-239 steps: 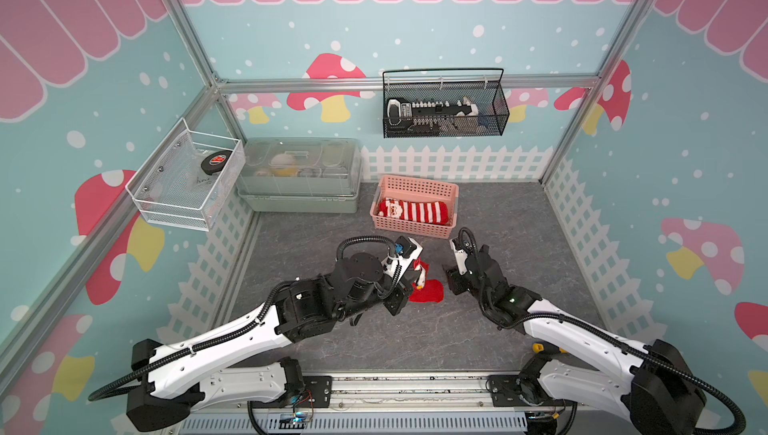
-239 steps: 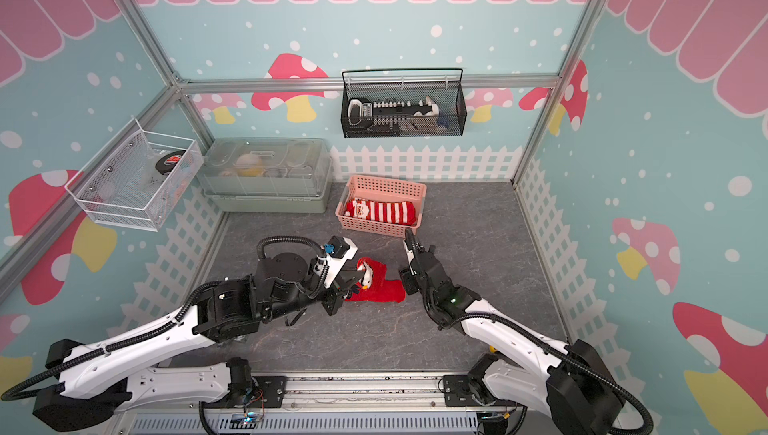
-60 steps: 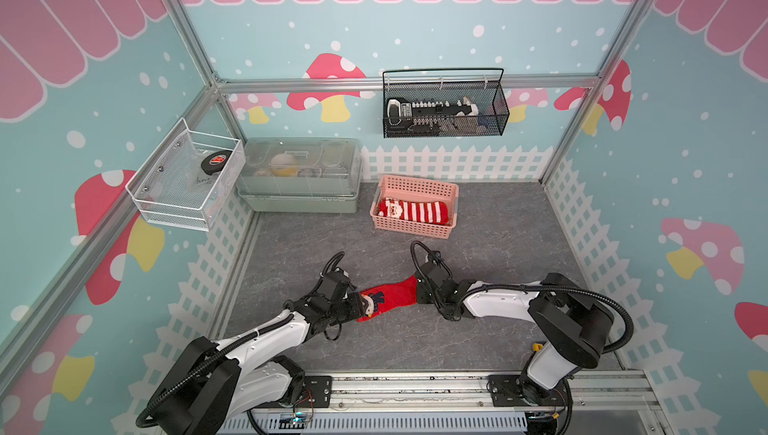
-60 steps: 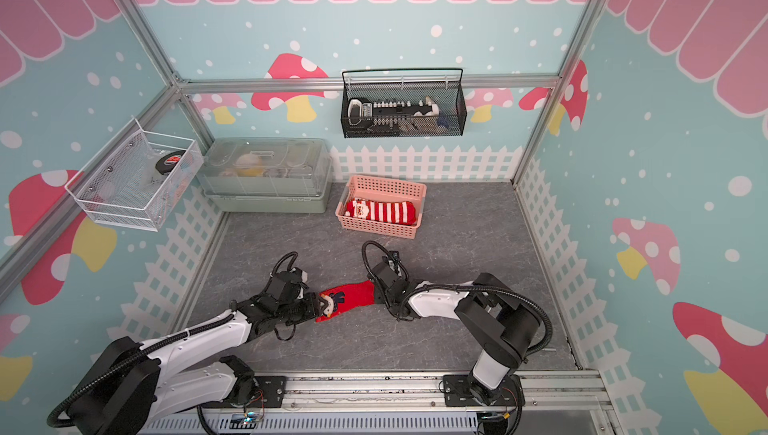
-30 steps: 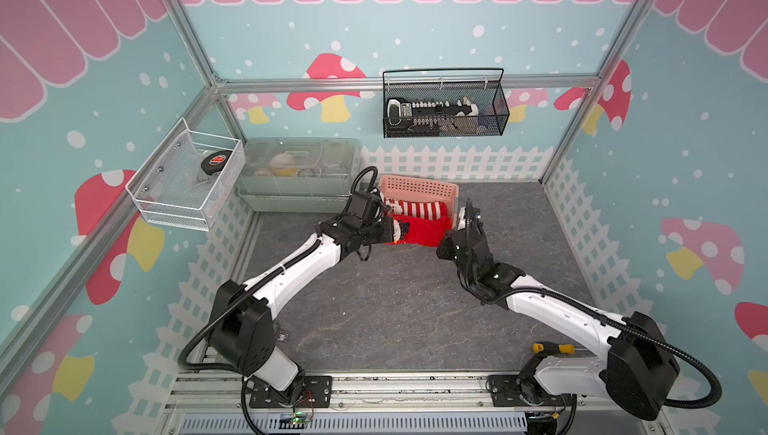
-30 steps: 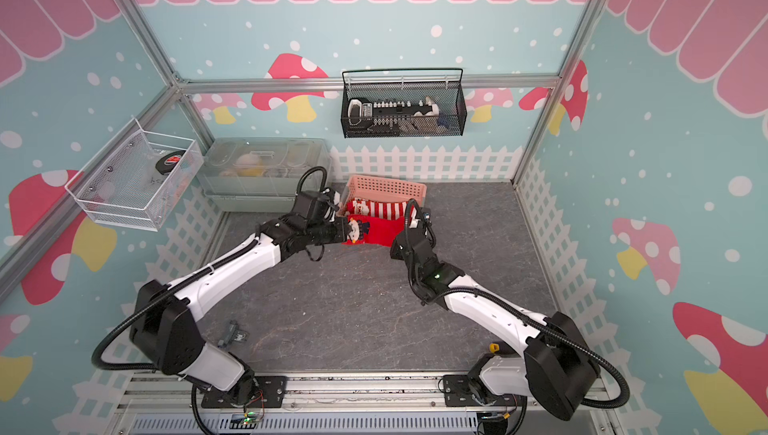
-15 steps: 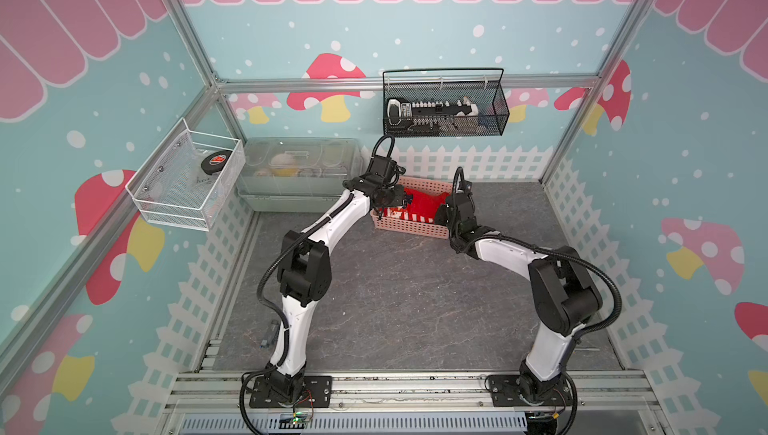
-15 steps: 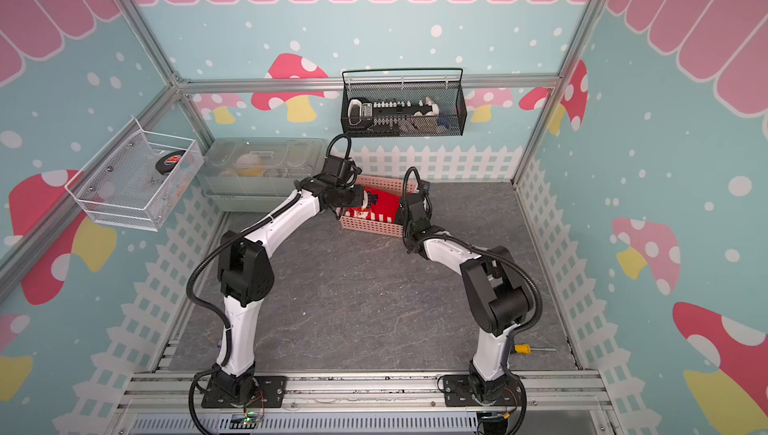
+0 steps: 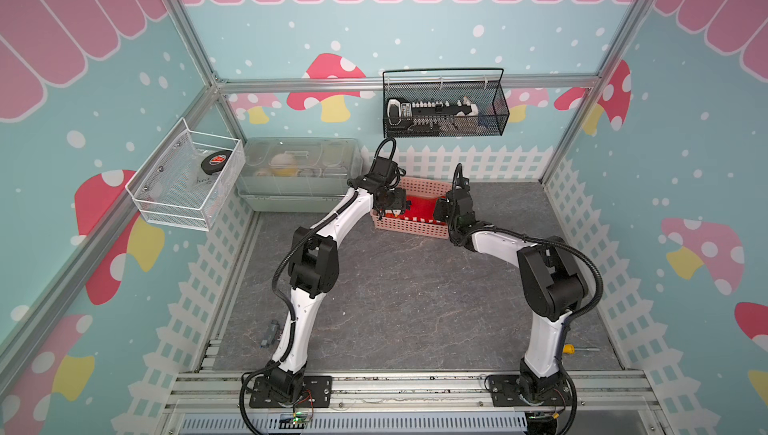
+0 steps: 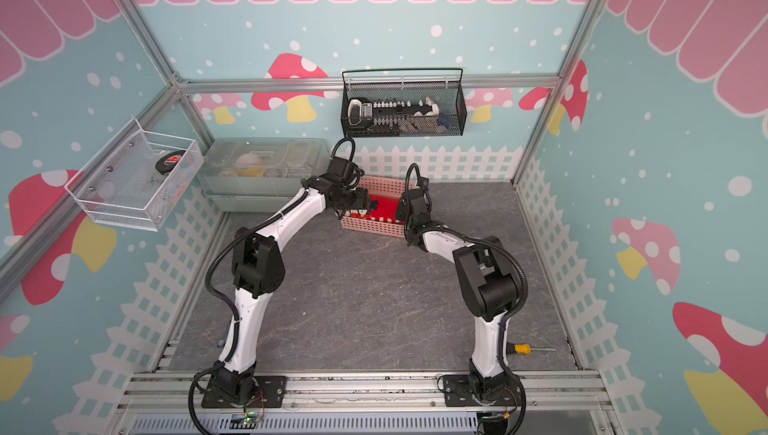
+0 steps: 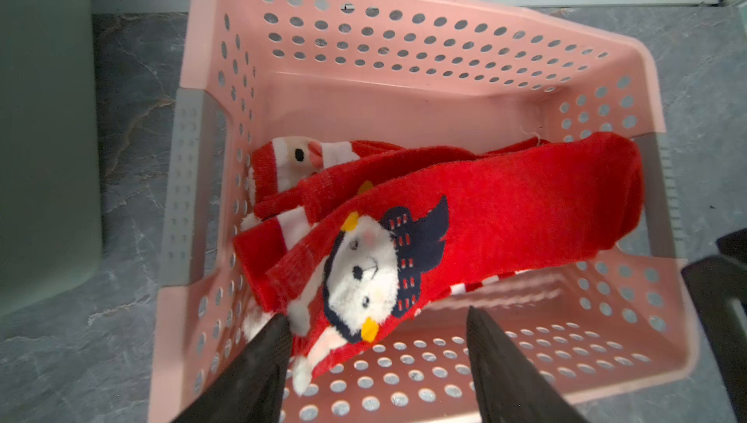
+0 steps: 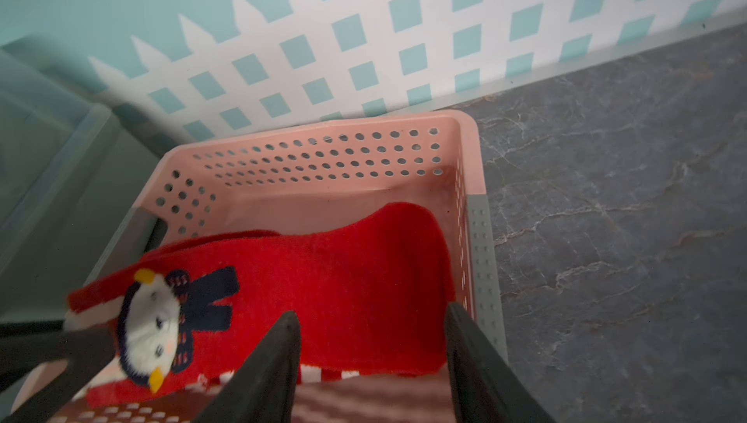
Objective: Place the socks together as a pair
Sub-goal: Place a pair of socks in the bin, then reset both arms
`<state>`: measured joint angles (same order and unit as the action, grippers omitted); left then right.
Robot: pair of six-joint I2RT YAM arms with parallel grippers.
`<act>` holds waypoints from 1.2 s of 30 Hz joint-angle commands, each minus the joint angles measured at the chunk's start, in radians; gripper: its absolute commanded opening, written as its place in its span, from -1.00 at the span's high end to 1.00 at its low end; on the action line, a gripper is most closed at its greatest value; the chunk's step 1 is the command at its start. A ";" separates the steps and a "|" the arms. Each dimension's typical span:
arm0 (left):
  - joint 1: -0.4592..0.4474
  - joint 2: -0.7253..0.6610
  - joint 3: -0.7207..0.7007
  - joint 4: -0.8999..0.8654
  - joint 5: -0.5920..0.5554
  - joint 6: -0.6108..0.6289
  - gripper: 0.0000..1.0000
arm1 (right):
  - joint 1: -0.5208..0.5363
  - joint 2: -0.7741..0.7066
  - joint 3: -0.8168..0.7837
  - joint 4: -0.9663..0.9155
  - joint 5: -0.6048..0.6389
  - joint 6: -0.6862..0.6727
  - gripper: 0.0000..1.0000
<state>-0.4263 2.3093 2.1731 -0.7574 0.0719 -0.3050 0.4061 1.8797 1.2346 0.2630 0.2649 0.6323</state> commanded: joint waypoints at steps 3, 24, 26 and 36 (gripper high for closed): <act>-0.034 -0.227 -0.103 -0.002 0.012 -0.003 -0.45 | -0.003 -0.267 -0.107 -0.033 -0.017 -0.021 -0.21; -0.086 -1.369 -1.348 0.422 -0.484 -0.148 -0.98 | -0.002 -1.320 -0.833 0.024 0.312 -0.355 -0.75; -0.068 -1.409 -1.415 0.446 -0.517 -0.141 -0.98 | -0.003 -1.362 -0.899 0.086 0.305 -0.408 -0.99; 0.012 -1.485 -1.687 0.683 -0.807 -0.078 -0.98 | -0.003 -1.293 -1.001 0.113 0.460 -0.488 -0.96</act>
<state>-0.4244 0.8528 0.5297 -0.2100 -0.5823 -0.4091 0.4057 0.5655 0.2497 0.3172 0.6632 0.2230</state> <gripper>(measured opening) 0.990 0.987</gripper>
